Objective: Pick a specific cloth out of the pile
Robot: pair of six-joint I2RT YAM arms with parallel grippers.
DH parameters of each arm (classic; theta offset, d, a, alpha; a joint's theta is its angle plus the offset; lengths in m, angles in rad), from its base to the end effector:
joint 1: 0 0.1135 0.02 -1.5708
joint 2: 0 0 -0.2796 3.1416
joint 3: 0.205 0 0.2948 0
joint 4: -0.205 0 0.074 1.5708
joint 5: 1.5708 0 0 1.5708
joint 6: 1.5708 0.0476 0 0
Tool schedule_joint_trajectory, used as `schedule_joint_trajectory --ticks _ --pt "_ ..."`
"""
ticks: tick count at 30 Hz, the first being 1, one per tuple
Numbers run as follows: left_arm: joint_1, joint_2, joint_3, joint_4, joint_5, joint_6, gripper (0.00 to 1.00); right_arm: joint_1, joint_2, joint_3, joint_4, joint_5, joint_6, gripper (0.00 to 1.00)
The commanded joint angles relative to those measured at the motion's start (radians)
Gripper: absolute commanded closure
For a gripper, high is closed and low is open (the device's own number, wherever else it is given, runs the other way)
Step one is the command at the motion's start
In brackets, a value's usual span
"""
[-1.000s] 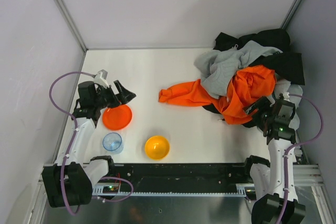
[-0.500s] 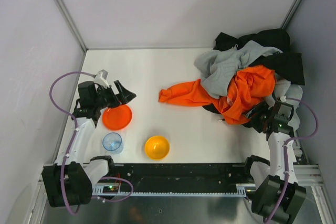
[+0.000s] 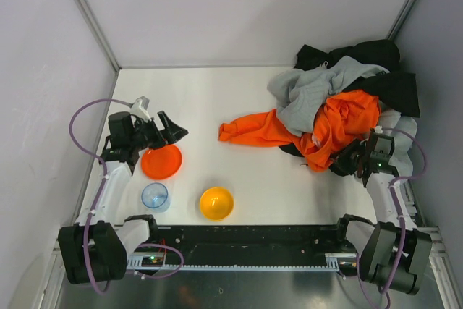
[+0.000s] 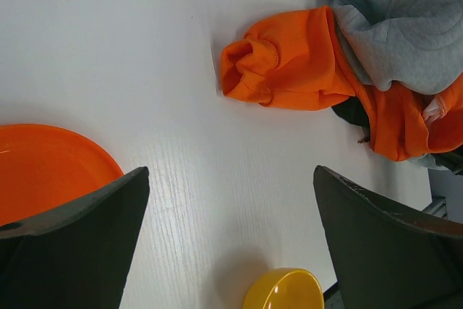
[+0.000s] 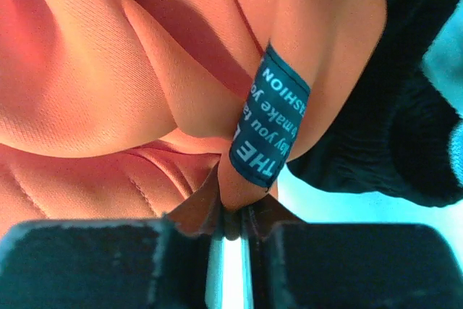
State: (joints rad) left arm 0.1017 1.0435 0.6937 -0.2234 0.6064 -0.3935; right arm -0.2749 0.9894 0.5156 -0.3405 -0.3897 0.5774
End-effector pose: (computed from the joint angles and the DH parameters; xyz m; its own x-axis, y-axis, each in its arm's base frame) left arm 0.2674 0.0000 0.2512 -0.6489 -0.3829 -0.6575 0.1560 0.7788 -0.6076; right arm 0.2279 -0.0455 0.1830 -0.5864 0.6900 -0.4243 0.3822 0.6975 0.6062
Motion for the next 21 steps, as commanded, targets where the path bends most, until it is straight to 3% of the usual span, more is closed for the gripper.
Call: schedule_joint_trajectory --ticks 1,9,21 --pt "0.01 0.001 0.039 0.01 0.022 -0.016 0.0 0.028 0.017 -0.003 0.112 -0.068 0.035 0.95" --pt "0.01 0.004 0.042 0.011 0.025 -0.016 0.0 0.098 0.006 0.128 0.149 -0.078 0.073 1.0" --pt "0.012 0.002 0.041 0.009 0.025 -0.016 0.0 0.159 0.238 0.631 0.144 -0.016 0.024 1.0"
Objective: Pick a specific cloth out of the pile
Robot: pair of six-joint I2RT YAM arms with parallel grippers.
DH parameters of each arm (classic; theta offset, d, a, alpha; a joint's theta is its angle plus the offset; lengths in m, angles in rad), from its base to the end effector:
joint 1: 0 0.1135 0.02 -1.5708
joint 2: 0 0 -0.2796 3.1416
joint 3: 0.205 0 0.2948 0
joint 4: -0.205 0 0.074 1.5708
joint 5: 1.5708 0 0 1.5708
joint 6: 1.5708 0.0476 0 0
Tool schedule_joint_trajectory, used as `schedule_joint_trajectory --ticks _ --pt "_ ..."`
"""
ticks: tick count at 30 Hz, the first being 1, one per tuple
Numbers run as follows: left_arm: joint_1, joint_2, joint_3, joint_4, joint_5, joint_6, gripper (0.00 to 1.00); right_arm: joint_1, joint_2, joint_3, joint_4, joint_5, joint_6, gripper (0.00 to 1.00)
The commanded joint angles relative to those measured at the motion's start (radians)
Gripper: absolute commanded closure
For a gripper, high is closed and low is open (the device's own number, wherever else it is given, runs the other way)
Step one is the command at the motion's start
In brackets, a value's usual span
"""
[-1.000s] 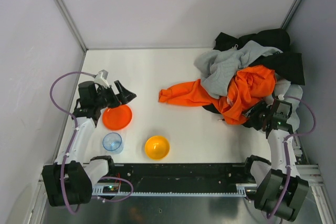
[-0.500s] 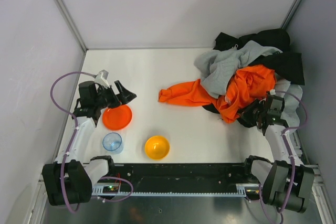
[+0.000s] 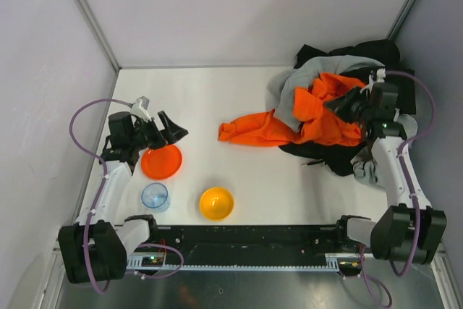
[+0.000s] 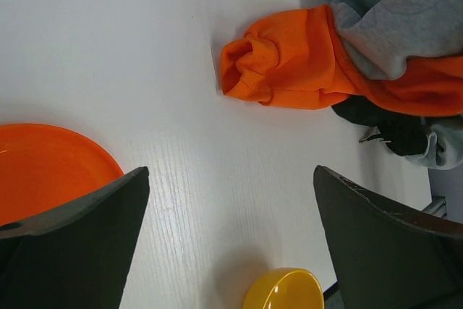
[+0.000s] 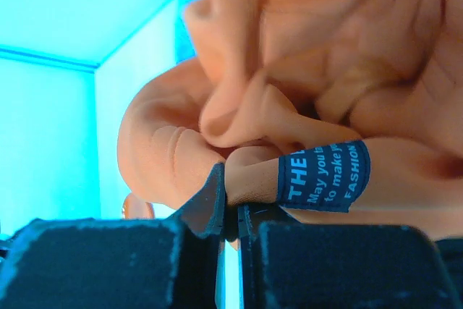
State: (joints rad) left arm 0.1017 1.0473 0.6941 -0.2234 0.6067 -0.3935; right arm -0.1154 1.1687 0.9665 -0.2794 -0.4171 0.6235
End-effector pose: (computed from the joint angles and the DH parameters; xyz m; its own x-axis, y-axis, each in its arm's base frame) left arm 0.2680 0.0001 0.2505 -0.6513 -0.3831 -0.6551 0.1542 0.7784 -0.6085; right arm 0.3097 -0.0165 0.3172 -0.5203 0.5977 -0.6099 0.0646 0.7397 0.6698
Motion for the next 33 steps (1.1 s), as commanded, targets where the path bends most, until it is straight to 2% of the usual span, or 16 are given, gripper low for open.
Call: schedule_joint_trajectory --ticks 1,6,11,17,24,30,33 --pt "0.012 -0.001 0.042 0.01 0.025 -0.016 0.0 -0.002 0.079 0.223 0.085 0.011 -0.023 1.0" --pt "0.012 0.001 0.042 0.011 0.027 -0.016 0.0 -0.001 0.201 0.445 0.077 0.016 -0.025 1.0" --pt "0.011 0.001 0.042 0.012 0.034 -0.017 0.0 0.0 0.311 0.595 0.074 0.073 -0.041 1.0" --pt "0.012 0.019 0.051 0.011 0.087 -0.016 0.0 0.017 0.498 0.765 -0.045 0.189 -0.128 1.0" --pt "0.012 0.023 0.053 0.017 0.123 -0.013 0.0 0.015 0.703 0.727 -0.137 0.267 -0.15 1.0" --pt "0.011 0.022 0.049 0.025 0.14 -0.017 0.0 -0.006 0.92 0.686 -0.224 0.24 -0.157 1.0" --pt "0.012 0.022 0.047 0.027 0.146 -0.018 0.0 -0.012 0.975 0.669 -0.246 0.228 -0.171 1.0"
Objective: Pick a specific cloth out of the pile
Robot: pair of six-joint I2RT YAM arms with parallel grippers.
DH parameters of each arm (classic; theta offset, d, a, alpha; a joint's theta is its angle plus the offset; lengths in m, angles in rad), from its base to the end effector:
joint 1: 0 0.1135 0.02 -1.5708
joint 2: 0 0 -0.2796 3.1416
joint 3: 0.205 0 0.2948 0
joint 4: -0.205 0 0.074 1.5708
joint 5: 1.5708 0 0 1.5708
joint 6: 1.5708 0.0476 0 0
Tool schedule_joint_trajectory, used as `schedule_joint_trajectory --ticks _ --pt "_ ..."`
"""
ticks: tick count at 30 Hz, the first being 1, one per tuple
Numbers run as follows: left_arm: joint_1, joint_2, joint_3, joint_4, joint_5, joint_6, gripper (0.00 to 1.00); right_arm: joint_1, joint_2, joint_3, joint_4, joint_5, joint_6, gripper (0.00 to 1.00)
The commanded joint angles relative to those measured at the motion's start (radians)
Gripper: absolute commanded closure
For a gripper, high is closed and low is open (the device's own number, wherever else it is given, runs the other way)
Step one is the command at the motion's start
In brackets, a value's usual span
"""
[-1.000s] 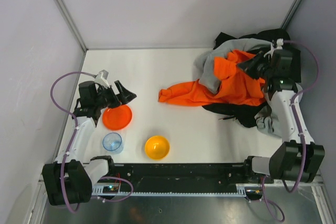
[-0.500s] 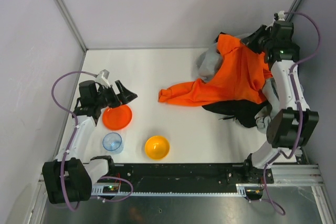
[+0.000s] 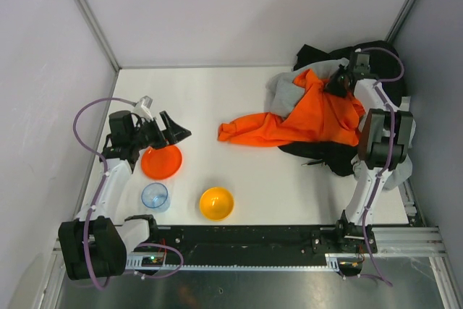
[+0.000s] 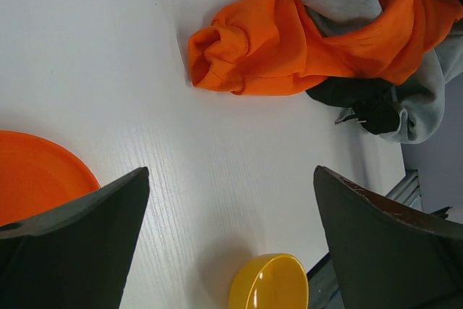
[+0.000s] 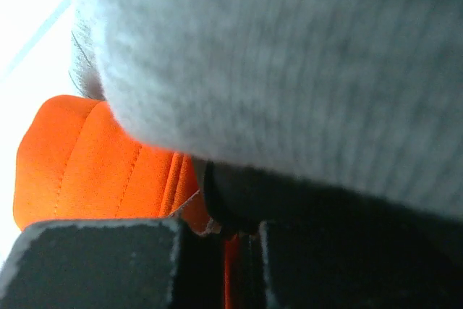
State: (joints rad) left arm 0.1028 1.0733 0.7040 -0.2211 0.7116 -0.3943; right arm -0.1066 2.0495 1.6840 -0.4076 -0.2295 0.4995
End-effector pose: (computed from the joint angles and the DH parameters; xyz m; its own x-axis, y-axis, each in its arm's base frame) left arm 0.2706 -0.0033 0.2497 -0.6887 -0.3635 -0.6273 0.2138 0.7250 -0.6548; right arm 0.5241 -0.0452 0.2305 -0.6375 0.5373 -0.5522 0.2814 0.8296 0.4823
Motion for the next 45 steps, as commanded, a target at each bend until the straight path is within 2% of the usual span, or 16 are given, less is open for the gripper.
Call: schedule_joint_trajectory --ticks 1,4,8,13,21,27,36,45 --pt "0.011 -0.004 0.036 0.026 0.042 -0.018 0.0 -0.022 0.105 -0.054 -0.12 0.037 -0.053 1.0" --pt "0.01 -0.003 0.036 0.028 0.042 -0.02 0.0 -0.028 0.11 -0.076 -0.121 0.016 -0.067 1.0" --pt "0.009 -0.002 0.039 0.029 0.035 -0.024 0.0 -0.033 0.058 -0.124 -0.109 -0.033 -0.076 0.9" --pt "0.008 -0.021 0.046 0.029 -0.005 -0.026 0.0 -0.021 -0.103 -0.193 -0.102 -0.05 -0.1 0.6" --pt "0.004 -0.067 0.067 0.038 0.0 -0.106 0.0 -0.018 -0.363 -0.288 -0.116 -0.005 -0.127 0.28" --pt "0.005 -0.115 0.048 0.061 0.025 -0.162 0.0 -0.045 -0.526 -0.353 -0.129 -0.015 -0.13 0.2" --pt "0.005 -0.157 -0.012 0.092 0.068 -0.171 0.0 -0.065 -0.78 -0.469 -0.141 -0.029 -0.138 0.04" --pt "-0.055 -0.131 -0.028 0.097 0.055 -0.165 0.0 -0.064 -0.953 -0.648 -0.124 -0.069 -0.128 0.02"
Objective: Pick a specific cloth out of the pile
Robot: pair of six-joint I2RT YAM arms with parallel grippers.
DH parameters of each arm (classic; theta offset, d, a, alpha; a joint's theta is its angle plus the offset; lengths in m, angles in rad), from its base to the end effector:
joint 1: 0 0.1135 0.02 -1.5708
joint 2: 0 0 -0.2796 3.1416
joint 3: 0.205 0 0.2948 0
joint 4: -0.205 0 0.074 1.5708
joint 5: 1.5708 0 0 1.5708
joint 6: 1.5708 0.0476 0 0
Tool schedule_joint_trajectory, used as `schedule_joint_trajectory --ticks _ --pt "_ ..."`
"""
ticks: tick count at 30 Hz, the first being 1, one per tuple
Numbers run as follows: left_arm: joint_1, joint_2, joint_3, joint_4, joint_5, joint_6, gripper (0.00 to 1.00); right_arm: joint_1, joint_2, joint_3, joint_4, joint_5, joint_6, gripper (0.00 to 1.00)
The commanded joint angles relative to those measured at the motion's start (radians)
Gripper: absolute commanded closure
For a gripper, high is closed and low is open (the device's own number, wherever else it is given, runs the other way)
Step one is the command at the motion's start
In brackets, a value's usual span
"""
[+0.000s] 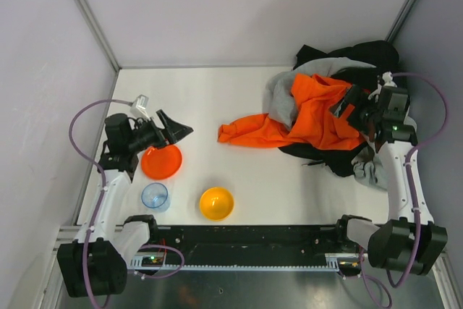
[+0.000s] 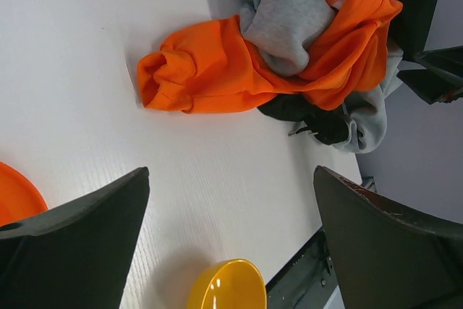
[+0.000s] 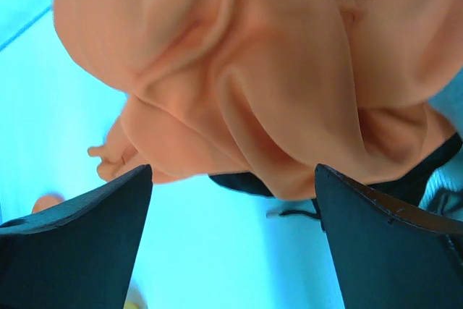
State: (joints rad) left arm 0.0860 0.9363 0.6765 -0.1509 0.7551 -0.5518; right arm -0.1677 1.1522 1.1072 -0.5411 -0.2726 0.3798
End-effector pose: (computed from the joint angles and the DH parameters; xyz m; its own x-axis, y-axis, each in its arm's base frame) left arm 0.2501 -0.0112 0.2792 -0.6341 -0.4378 -0.6373 0.2714 0.6458 -0.7136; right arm 0.2952 -0.0370 0.3496 -0.5289 0.4517 -0.7185 0.1461 0.8824 0.4472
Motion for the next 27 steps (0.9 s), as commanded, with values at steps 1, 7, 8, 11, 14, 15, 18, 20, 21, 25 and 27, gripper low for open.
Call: schedule_joint_trajectory --ticks 1,7,8,11,14,15,18,20,21,25,27 --pt "-0.057 0.014 0.002 0.027 -0.002 -0.005 0.0 -0.003 -0.071 -0.095 0.011 -0.031 -0.006 0.01" --pt "-0.232 0.094 0.039 0.025 -0.114 0.015 0.0 -0.002 -0.157 -0.225 0.018 -0.044 -0.003 0.01" --pt "-0.273 0.119 0.051 0.023 -0.136 0.019 0.0 -0.003 -0.17 -0.242 0.016 -0.045 -0.003 0.01" --pt "-0.388 0.199 0.096 0.008 -0.206 0.038 0.0 -0.005 -0.206 -0.275 0.006 -0.046 -0.002 0.01" --pt "-0.493 0.282 0.158 -0.023 -0.272 0.062 0.0 -0.007 -0.234 -0.298 -0.006 -0.05 -0.001 0.01" --pt "-0.528 0.313 0.18 -0.037 -0.296 0.07 0.0 -0.007 -0.244 -0.303 -0.009 -0.051 -0.002 0.01" --pt "-0.623 0.394 0.249 -0.077 -0.372 0.097 0.0 -0.008 -0.263 -0.32 -0.019 -0.052 -0.002 0.01" --pt "-0.686 0.449 0.296 -0.105 -0.429 0.114 0.01 -0.009 -0.272 -0.33 -0.025 -0.051 -0.003 0.01" --pt "-0.72 0.473 0.32 -0.12 -0.463 0.123 0.0 -0.009 -0.275 -0.333 -0.026 -0.051 -0.004 0.01" --pt "-0.858 0.597 0.449 -0.207 -0.656 0.165 0.0 -0.011 -0.286 -0.347 -0.03 -0.05 -0.008 0.02" --pt "-0.923 0.662 0.513 -0.255 -0.744 0.177 0.0 -0.012 -0.285 -0.35 -0.03 -0.048 -0.01 0.02"
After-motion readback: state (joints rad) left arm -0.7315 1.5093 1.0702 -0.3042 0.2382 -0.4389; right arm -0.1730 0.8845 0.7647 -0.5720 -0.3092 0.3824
